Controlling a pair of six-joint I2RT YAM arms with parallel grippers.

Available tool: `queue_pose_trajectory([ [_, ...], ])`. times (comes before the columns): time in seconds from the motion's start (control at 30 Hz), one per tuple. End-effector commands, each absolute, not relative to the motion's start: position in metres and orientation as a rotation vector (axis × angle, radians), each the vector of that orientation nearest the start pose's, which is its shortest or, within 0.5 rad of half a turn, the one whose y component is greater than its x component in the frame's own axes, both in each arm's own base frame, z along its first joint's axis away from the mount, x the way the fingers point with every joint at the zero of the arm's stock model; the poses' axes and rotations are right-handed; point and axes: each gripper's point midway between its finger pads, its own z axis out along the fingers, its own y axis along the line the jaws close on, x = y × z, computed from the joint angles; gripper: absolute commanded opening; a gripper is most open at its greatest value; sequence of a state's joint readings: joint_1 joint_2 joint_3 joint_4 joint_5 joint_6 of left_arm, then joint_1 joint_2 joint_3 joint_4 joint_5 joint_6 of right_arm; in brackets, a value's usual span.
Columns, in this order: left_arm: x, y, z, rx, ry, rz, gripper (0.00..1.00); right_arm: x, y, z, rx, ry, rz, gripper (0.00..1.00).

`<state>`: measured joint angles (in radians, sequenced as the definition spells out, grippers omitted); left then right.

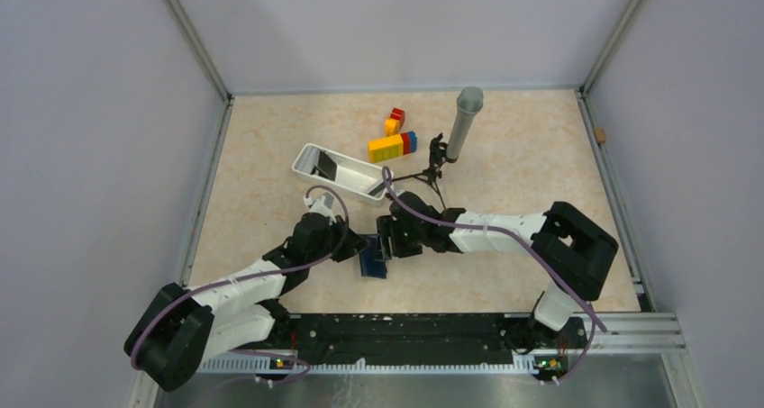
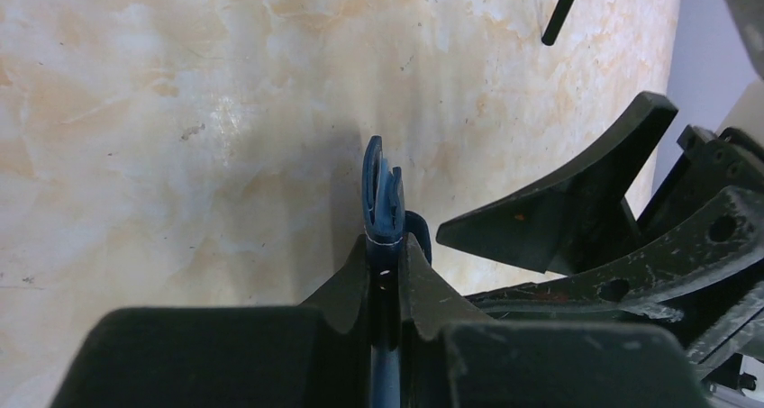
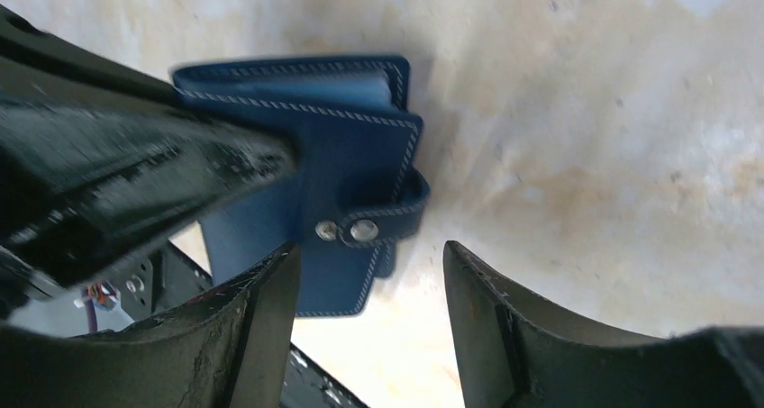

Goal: Put the credit cards into the card holder
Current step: Open the card holder at the center of the board.

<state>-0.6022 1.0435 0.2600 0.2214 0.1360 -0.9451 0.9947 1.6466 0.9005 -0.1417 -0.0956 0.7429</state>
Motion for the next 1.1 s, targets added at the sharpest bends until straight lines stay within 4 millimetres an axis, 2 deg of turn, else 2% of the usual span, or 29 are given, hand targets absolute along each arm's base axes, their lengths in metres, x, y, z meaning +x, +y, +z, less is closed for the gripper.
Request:
queue_pose_trajectory([
  [0.0,0.217,-0.216,0.064,-0.312,2.259,-1.009,0.0,0.195,0.383,0.065,-0.412,2.518,0.861,0.58],
  [0.1,0.217,-0.216,0.063,-0.31,2.264,-1.005,0.0,0.2,0.385,0.061,-0.404,2.516,0.832,0.57],
  [0.23,0.218,-0.216,0.062,-0.307,2.264,-0.996,0.0,0.211,0.373,0.046,-0.397,2.545,0.677,0.49],
  [0.43,0.219,-0.214,0.059,-0.311,2.27,-0.976,0.0,0.215,0.362,0.04,-0.381,2.558,0.589,0.25],
  [0.5,0.22,-0.212,0.059,-0.309,2.275,-0.959,0.04,0.213,0.36,0.039,-0.38,2.567,0.583,0.19],
  [0.57,0.221,-0.209,0.058,-0.3,2.285,-0.925,0.16,0.211,0.357,0.04,-0.374,2.571,0.581,0.1],
  [0.63,0.223,-0.202,0.058,-0.281,2.29,-0.859,0.39,0.21,0.355,0.045,-0.369,2.566,0.589,0.0],
  [0.73,0.228,-0.19,0.062,-0.26,2.288,-0.752,0.62,0.208,0.354,0.059,-0.355,2.54,0.625,0.0],
  [0.8,0.228,-0.187,0.067,-0.232,2.286,-0.728,0.71,0.207,0.354,0.07,-0.35,2.519,0.658,0.0],
  [0.9,0.222,-0.188,0.072,-0.2,2.312,-0.732,0.77,0.204,0.356,0.086,-0.343,2.486,0.721,0.0],
  [1.07,0.213,-0.211,0.09,-0.115,2.298,-0.91,0.88,0.2,0.36,0.112,-0.335,2.417,0.828,0.0],
])
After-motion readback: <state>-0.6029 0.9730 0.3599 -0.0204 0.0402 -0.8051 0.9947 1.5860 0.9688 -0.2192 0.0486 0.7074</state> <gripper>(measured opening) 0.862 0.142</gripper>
